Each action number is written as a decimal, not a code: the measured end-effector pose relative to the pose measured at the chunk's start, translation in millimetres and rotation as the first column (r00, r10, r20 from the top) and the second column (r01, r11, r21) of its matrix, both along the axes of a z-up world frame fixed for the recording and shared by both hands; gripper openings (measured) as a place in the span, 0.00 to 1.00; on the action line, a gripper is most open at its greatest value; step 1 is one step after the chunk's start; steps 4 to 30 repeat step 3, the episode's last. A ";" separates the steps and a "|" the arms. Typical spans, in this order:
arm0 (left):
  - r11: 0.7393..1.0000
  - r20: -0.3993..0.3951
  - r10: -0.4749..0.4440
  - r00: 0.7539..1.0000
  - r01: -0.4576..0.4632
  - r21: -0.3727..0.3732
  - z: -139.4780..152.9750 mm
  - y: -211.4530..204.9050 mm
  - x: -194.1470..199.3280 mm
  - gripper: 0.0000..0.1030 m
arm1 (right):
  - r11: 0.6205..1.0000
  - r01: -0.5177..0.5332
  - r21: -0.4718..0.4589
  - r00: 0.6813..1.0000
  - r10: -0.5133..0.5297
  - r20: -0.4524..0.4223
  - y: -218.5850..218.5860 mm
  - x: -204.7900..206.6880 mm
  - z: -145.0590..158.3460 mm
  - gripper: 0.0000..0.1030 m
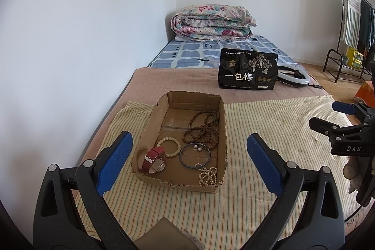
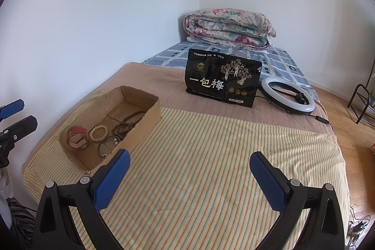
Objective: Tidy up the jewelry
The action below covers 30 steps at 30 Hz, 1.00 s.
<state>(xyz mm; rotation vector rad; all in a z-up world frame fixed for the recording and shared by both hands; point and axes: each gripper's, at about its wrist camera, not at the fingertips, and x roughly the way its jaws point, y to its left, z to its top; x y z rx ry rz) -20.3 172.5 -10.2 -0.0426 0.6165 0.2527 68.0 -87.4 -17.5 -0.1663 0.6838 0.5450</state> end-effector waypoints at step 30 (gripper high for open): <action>1.000 0.003 0.008 1.000 -0.008 0.002 -1.2 2.6 1.0 0.97 | 1.000 0.003 0.000 1.000 -0.003 -0.001 -1.4 -0.8 -2.0 1.00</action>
